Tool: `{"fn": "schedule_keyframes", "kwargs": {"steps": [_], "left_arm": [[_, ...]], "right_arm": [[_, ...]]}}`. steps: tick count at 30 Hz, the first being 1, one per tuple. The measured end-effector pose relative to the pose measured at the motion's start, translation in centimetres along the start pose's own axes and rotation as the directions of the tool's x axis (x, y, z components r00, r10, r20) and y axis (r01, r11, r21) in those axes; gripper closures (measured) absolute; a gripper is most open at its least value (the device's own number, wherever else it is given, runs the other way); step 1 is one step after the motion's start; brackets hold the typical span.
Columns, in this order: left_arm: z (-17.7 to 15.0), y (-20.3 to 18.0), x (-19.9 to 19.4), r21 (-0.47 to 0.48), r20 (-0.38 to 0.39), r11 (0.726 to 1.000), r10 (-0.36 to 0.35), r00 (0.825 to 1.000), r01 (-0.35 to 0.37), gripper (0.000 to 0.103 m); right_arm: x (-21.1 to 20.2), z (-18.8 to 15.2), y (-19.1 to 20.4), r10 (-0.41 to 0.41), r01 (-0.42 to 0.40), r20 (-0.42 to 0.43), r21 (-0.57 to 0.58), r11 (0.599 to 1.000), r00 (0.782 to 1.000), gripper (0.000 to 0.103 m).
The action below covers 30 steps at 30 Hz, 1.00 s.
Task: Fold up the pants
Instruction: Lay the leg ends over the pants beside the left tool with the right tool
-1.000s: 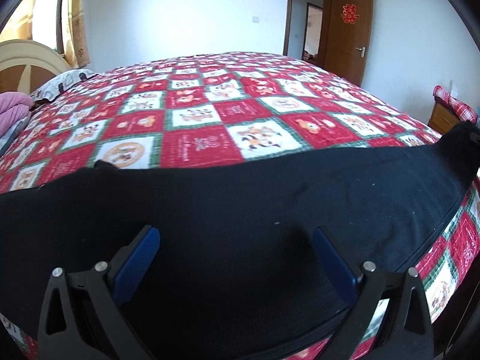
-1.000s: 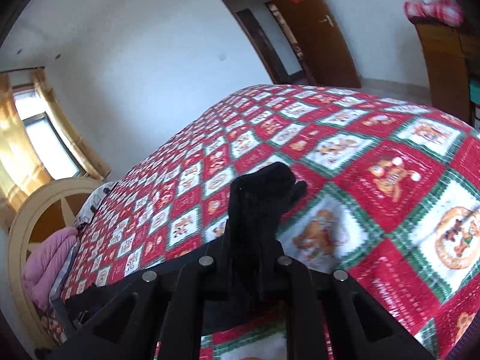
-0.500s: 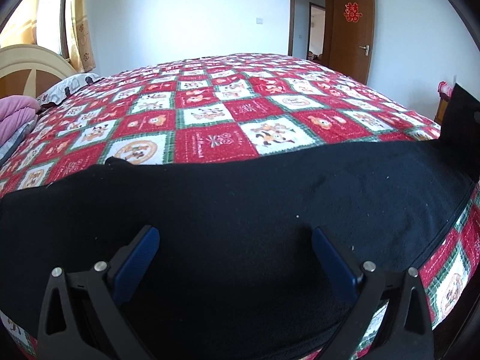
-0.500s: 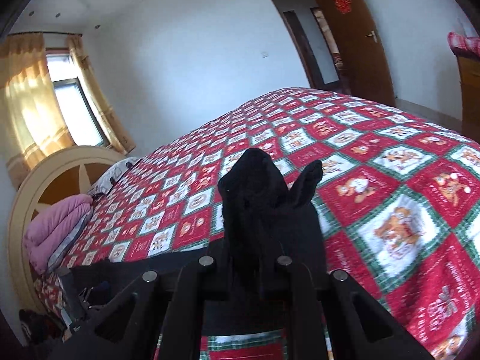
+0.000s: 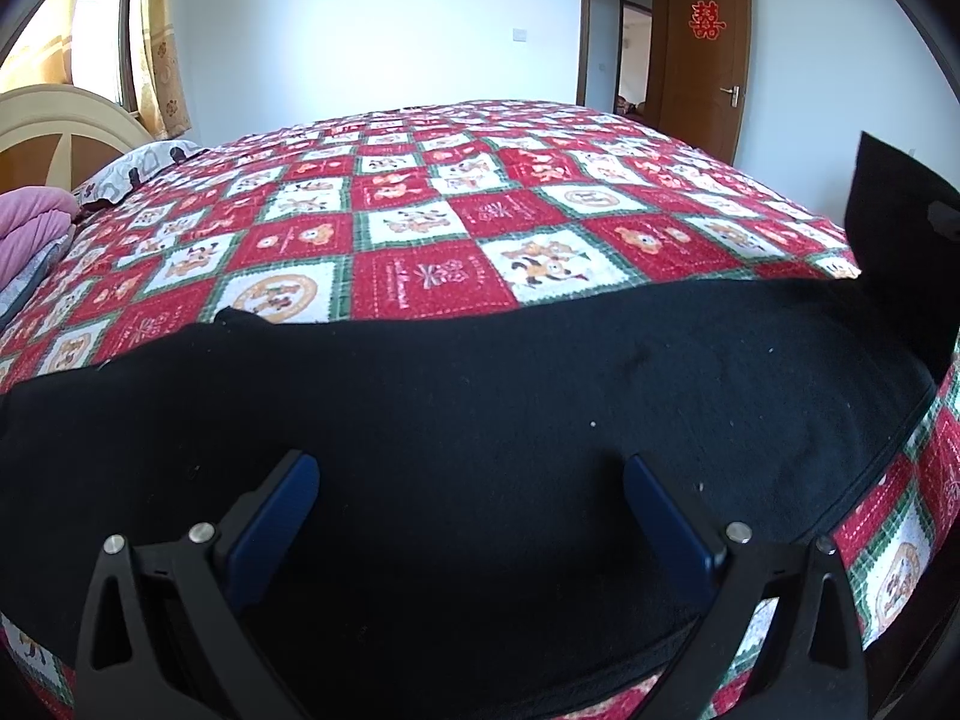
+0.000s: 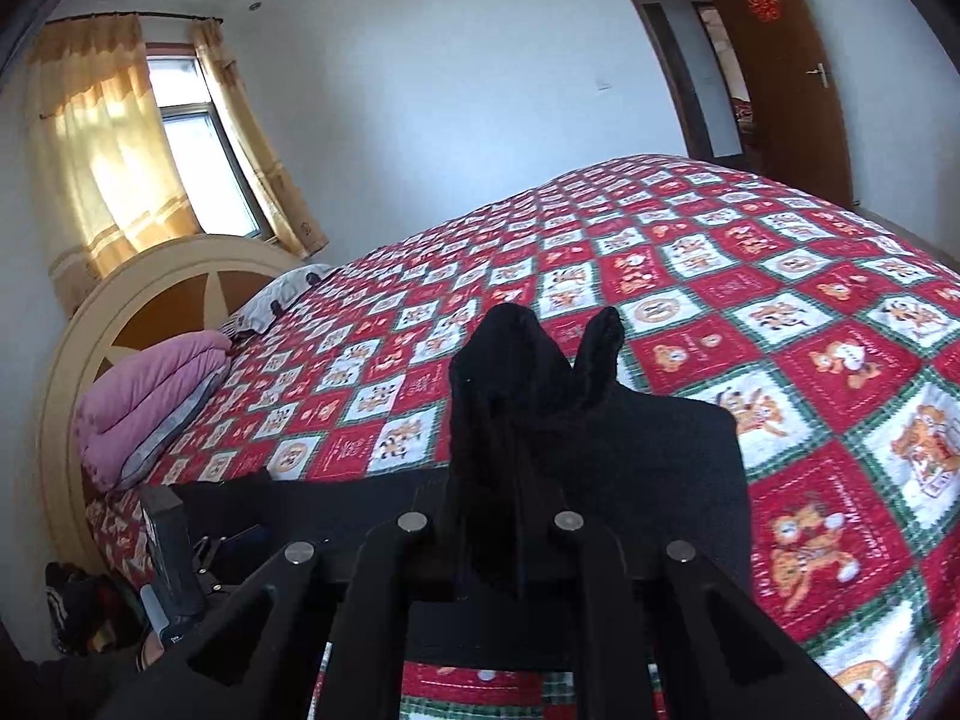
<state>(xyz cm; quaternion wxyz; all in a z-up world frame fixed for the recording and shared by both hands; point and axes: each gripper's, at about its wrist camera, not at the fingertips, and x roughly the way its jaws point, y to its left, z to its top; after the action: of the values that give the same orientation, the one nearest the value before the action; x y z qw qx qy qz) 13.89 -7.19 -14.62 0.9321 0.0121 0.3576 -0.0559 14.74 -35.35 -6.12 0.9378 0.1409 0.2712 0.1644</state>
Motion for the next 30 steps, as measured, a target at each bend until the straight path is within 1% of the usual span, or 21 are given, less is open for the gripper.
{"fn": "schedule_keyframes", "kwargs": {"steps": [9,14,19,26,30], "left_arm": [[0.1,1.7,-0.9,-0.046,0.022,0.999,0.014,1.0,-0.013,0.0],[0.1,3.5,-1.5,-0.079,0.038,0.996,0.037,0.999,-0.034,0.0],[-0.2,5.5,-2.0,-0.102,0.047,0.991,0.087,0.995,-0.082,0.0],[-0.6,7.9,-2.1,-0.162,0.037,0.98,0.124,0.992,-0.117,0.0],[-0.8,8.9,-2.1,-0.188,0.034,0.974,0.133,0.991,-0.124,0.0]], "right_arm": [[3.4,-0.8,3.1,0.046,-0.048,-0.058,-0.03,0.998,0.997,0.092],[5.2,-1.4,5.3,0.076,-0.081,-0.092,-0.055,0.995,0.993,0.092],[6.8,-2.1,7.5,0.107,-0.118,-0.122,-0.082,0.99,0.987,0.092],[8.4,-2.6,9.7,0.141,-0.158,-0.154,-0.103,0.982,0.978,0.092],[9.5,-3.1,11.3,0.159,-0.181,-0.174,-0.121,0.976,0.972,0.092]]}}
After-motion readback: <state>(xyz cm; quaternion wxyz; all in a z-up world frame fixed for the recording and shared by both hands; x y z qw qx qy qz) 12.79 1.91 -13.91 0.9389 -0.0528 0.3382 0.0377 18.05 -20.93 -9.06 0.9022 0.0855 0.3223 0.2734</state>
